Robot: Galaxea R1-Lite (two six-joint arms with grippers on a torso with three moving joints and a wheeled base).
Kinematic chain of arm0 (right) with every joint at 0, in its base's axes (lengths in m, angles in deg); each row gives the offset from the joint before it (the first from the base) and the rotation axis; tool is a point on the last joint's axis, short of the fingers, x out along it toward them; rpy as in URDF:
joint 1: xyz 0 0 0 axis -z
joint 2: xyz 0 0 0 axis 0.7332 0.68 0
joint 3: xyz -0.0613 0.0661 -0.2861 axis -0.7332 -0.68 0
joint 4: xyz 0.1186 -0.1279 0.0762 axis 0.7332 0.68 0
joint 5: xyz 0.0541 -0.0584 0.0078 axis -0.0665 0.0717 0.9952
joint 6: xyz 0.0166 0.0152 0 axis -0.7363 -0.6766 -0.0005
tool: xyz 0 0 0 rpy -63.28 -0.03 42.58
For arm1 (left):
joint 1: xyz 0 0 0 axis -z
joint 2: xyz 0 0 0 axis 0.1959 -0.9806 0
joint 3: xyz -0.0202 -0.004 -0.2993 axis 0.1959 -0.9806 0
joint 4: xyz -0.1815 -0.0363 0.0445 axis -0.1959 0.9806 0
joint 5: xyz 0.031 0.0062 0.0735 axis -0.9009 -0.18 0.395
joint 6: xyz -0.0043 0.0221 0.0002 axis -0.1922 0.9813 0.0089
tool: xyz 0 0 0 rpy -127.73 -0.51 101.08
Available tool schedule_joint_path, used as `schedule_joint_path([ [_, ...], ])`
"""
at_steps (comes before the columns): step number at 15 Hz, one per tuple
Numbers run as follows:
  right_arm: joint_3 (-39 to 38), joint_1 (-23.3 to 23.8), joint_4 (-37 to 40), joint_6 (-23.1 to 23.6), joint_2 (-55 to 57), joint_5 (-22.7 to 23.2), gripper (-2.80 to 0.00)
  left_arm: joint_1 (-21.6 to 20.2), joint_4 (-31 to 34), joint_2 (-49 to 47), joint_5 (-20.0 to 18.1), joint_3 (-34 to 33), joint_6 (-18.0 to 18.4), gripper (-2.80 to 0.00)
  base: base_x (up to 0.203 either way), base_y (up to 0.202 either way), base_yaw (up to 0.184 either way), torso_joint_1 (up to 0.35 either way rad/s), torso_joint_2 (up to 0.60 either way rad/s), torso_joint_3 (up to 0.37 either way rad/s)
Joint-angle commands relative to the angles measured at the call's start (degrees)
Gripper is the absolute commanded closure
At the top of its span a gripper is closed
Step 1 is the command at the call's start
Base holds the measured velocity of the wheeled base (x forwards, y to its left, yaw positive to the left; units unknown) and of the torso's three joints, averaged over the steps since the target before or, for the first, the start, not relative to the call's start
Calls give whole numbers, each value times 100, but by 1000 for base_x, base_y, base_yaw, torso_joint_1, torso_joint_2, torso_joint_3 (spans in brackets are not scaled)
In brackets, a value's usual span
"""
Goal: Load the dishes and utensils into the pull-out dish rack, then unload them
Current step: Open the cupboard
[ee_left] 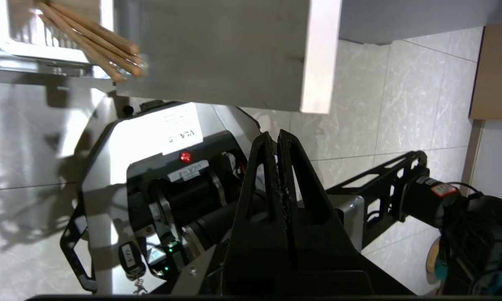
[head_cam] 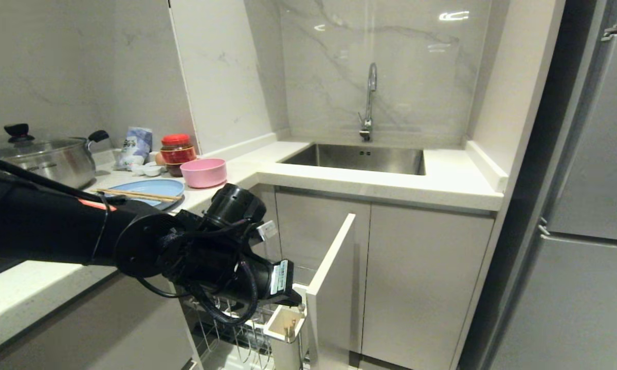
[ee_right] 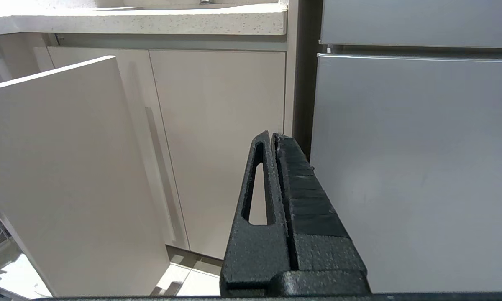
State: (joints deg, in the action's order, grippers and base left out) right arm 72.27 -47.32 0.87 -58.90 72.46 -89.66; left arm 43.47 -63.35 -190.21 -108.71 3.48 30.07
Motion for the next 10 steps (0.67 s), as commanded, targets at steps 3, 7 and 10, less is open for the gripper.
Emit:
schedule_joint_path([
  [3, -149, -2, -6, 0, -4, 1, 0, 153, 7, 27, -7, -17, -45, 0, 0, 0, 0, 0, 0, 0],
  [7, -149, -2, -6, 0, -4, 1, 0, 210, 24, -8, -7, -8, -45, 0, 0, 0, 0, 0, 0, 0],
  [10, -149, -2, -6, 0, -4, 1, 0, 209, 37, 169, 26, -10, -17, 0, 0, 0, 0, 0, 0, 0],
])
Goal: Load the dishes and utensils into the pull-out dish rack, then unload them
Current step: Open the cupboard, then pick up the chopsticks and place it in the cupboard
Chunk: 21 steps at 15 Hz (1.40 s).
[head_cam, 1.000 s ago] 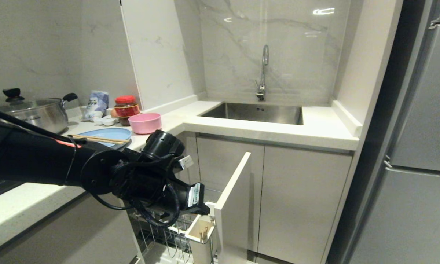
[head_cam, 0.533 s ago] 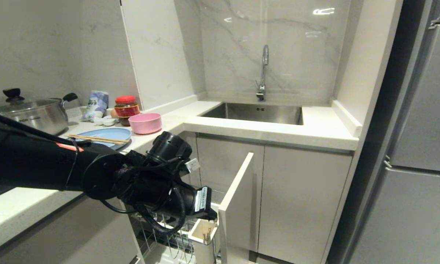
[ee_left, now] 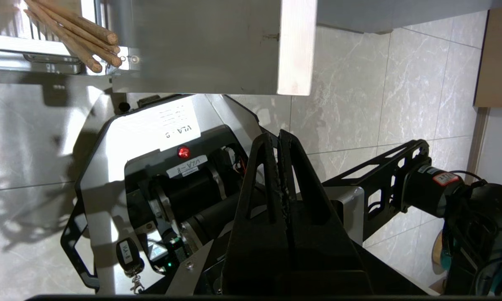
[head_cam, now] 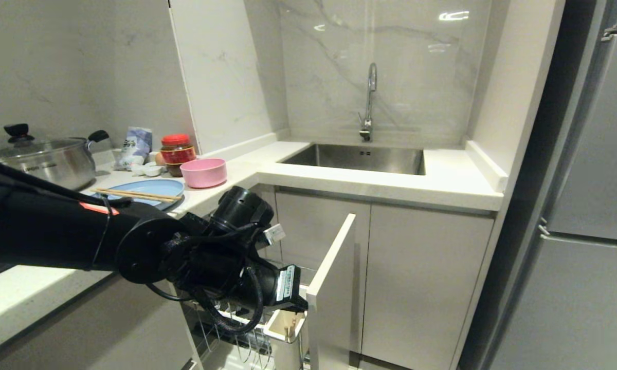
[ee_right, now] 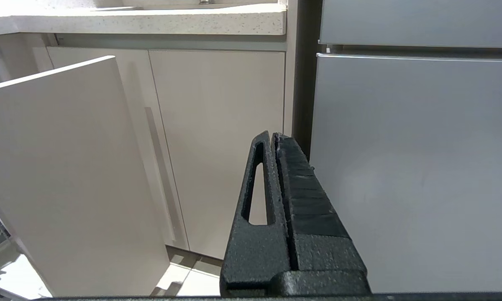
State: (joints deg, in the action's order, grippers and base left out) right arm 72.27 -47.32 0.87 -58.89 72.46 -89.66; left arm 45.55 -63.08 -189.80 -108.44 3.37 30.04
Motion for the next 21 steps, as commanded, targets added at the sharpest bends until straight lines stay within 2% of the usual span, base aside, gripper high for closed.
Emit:
schedule_joint_path([
  [1, -149, -2, -6, -1, -4, 1, 0, 1, 13, 274, 1, 2, -6, 0, 0, 0, 0, 0, 0, 0],
  [8, -149, -2, -6, -1, -4, 1, 0, -66, -5, 2485, 136, 167, 36, 0, 0, 0, 0, 0, 0, 0],
  [10, -149, -2, -6, -1, -4, 1, 0, -198, 7, 3308, 265, 276, 265, 0, 0, 0, 0, 0, 0, 0],
  [12, -149, -2, -6, -1, -4, 1, 0, -636, 34, 4049, 372, 421, 851, 0, 0, 0, 0, 0, 0, 0],
  [16, -149, -2, -6, -8, -4, 1, 0, -2315, 64, 5253, 514, 746, 2365, 0, 0, 0, 0, 0, 0, 0],
  [19, -149, -2, -6, -1, -4, 1, 0, -2790, 448, 6575, 571, 552, 3436, 0, 0, 0, 0, 0, 0, 0],
  [21, -149, -2, -6, -1, -4, 1, 0, -2909, 728, 7606, 672, -138, 3738, 0, 0, 0, 0, 0, 0, 0],
])
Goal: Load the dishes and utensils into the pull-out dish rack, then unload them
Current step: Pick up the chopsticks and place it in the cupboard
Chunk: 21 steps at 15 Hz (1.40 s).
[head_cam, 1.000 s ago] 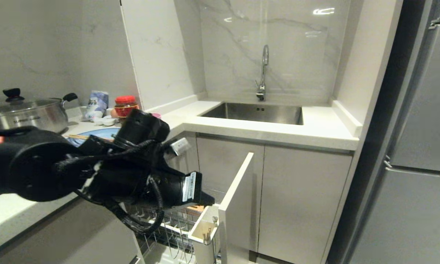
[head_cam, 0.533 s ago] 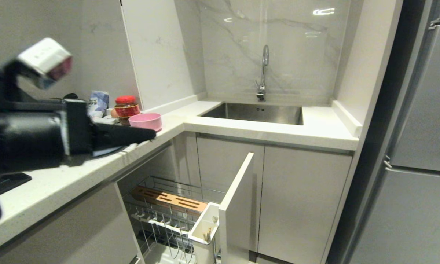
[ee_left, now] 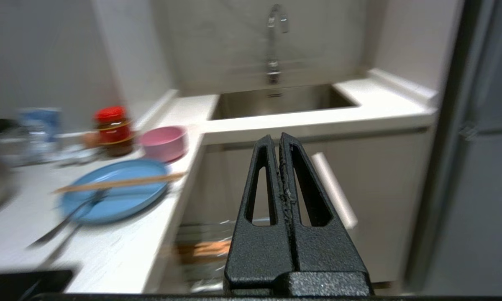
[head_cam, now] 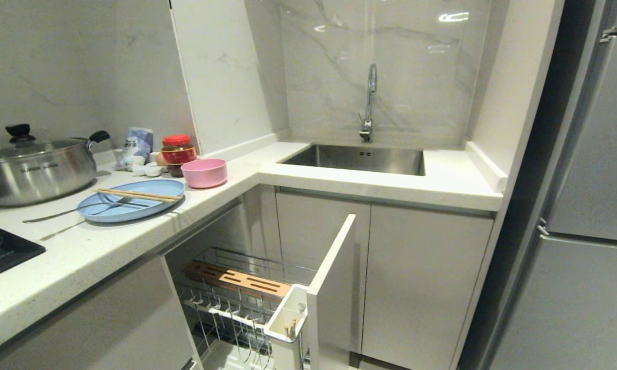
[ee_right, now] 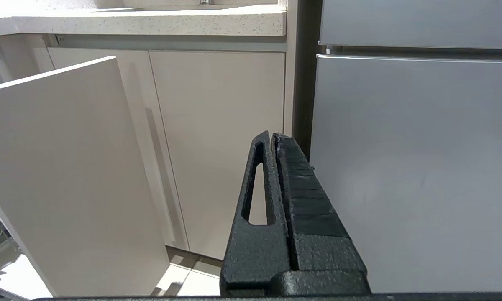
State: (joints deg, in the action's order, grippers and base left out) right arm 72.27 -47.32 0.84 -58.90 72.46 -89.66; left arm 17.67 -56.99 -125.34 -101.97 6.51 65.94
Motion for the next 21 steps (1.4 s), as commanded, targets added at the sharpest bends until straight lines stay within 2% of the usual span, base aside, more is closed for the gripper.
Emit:
schedule_joint_path([
  [1, -149, -2, -3, 0, -4, 1, 0, -184, 181, 1714, 78, -1008, 301, 0, 0, 0, 0, 0, 0, 0],
  [4, -149, -2, -4, 0, -4, 1, 0, -541, 261, 2877, 255, -2604, 586, 0, 0, 0, 0, 0, 0, 0],
  [6, -149, -2, -4, -5, -4, 1, 0, -654, 102, 3324, 357, -3396, 612, 0, 0, 0, 0, 0, 0, 0],
  [9, -149, -2, -4, 0, -4, 1, 0, -689, -1088, 3635, 1021, -4714, 479, 0, 0, 0, 0, 0, 0, 0],
  [13, -149, -2, -4, 0, -4, 1, 0, -698, -1702, 3916, 1275, -6098, 706, 0, 0, 0, 0, 0, 0, 0],
  [15, -149, -2, -4, 0, -4, 1, 0, -699, -2022, 3928, 1186, -6287, 469, 0, 0, 0, 0, 0, 0, 0],
  [17, -149, -2, -4, 0, -4, 1, 0, -699, -2035, 3929, 952, -6422, 337, 0, 0, 0, 0, 0, 0, 0],
  [19, -149, -2, -4, 0, -4, 1, 0, -699, -2045, 3929, 997, -6419, 36, 0, 0, 0, 0, 0, 0, 0],
  [21, -149, -2, -4, 0, -4, 1, 0, -699, -2054, 3929, 997, -6428, 26, 0, 0, 0, 0, 0, 0, 0],
])
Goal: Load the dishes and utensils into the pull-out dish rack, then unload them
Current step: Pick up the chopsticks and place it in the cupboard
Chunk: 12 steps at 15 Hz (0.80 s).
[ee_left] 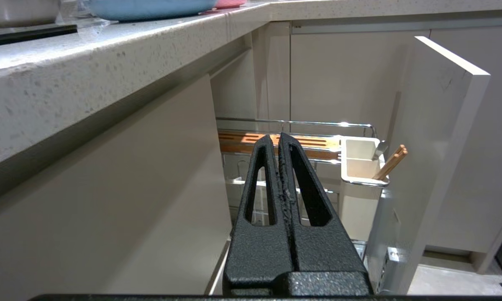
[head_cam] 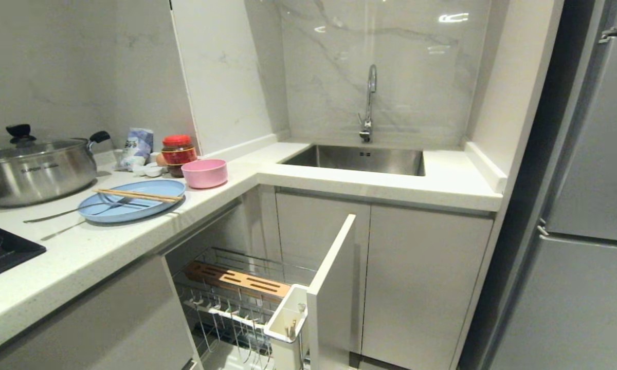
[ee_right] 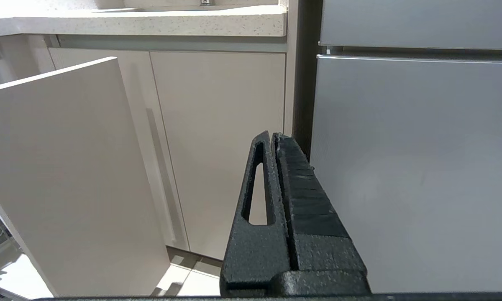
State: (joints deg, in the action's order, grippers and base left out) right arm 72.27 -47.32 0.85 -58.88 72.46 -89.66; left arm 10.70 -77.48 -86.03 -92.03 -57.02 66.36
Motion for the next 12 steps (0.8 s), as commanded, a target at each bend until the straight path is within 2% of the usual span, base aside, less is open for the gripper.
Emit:
schedule_joint_path([
  [1, -149, -2, -4, -2, -4, 1, 0, -2, -5, -2, 3, -75, -23, 0, 0, 0, 0, 0, 0, 0],
  [12, -149, -2, -4, -2, -4, 1, 0, -2, 48, -2, 3, -58, 0, 0, 0, 0, 0, 2, 0, -19],
])
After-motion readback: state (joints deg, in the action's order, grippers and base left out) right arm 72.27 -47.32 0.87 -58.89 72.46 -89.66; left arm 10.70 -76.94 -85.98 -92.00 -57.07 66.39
